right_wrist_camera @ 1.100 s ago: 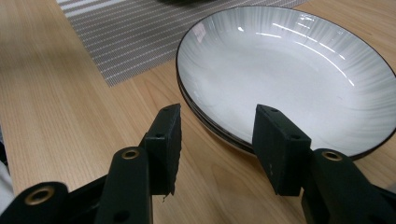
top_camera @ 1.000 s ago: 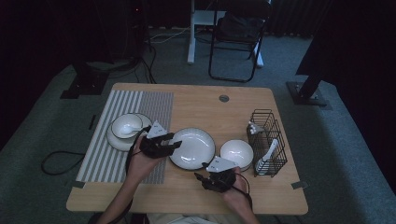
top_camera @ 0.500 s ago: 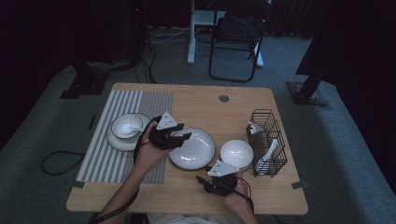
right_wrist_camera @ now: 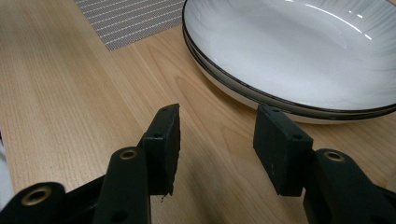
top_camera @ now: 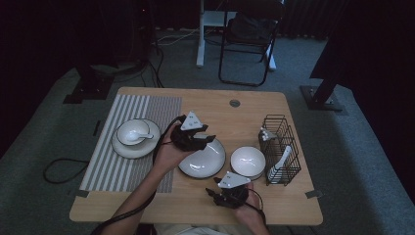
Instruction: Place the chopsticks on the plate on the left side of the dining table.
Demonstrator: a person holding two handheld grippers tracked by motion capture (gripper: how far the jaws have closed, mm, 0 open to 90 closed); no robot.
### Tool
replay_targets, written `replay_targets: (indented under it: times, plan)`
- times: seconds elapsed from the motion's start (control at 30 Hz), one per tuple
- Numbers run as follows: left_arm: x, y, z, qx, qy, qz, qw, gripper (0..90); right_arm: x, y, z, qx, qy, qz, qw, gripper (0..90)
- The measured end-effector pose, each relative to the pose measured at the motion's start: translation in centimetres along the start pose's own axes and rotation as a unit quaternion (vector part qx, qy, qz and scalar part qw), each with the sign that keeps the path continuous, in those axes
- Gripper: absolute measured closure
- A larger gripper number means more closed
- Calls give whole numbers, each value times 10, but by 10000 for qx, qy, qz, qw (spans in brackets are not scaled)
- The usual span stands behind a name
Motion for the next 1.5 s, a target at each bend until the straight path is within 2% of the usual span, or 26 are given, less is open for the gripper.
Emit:
replay_targets:
  times: [0.4, 0.73, 0.9, 1.07, 1.33, 1.5]
  plan:
    - [28, -25, 10, -359, -173, 72, 9992, 534, -6, -2, 4, -14, -49, -62, 10000, 506]
    - [46, -48, 22, -562, -294, 94, 9979, 550, -10, -2, 5, -25, -112, -89, 9999, 507]
    - [55, -60, 31, -713, -313, 108, 9969, 592, -11, -2, 5, -23, -127, -90, 9999, 506]
    - [63, -70, 39, -811, -425, 71, 9958, 626, -12, -2, 4, -20, -142, -83, 9999, 506]
    - [77, -81, 51, -903, -561, 82, 9943, 654, -14, -3, 4, -39, -142, -122, 9998, 507]
    - [81, -85, 52, -848, -563, 63, 9948, 667, -15, -4, 3, -29, -120, -137, 9998, 507]
Point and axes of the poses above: each handheld gripper's, and its own axes: y roughly backward along the jaws, x roughly out of its top, z roughly to its right, the point moved 2 cm from there along -y, roughly forward along the jaws, and after that the axes turned 1 degree about -y, right-handed, at the moved point
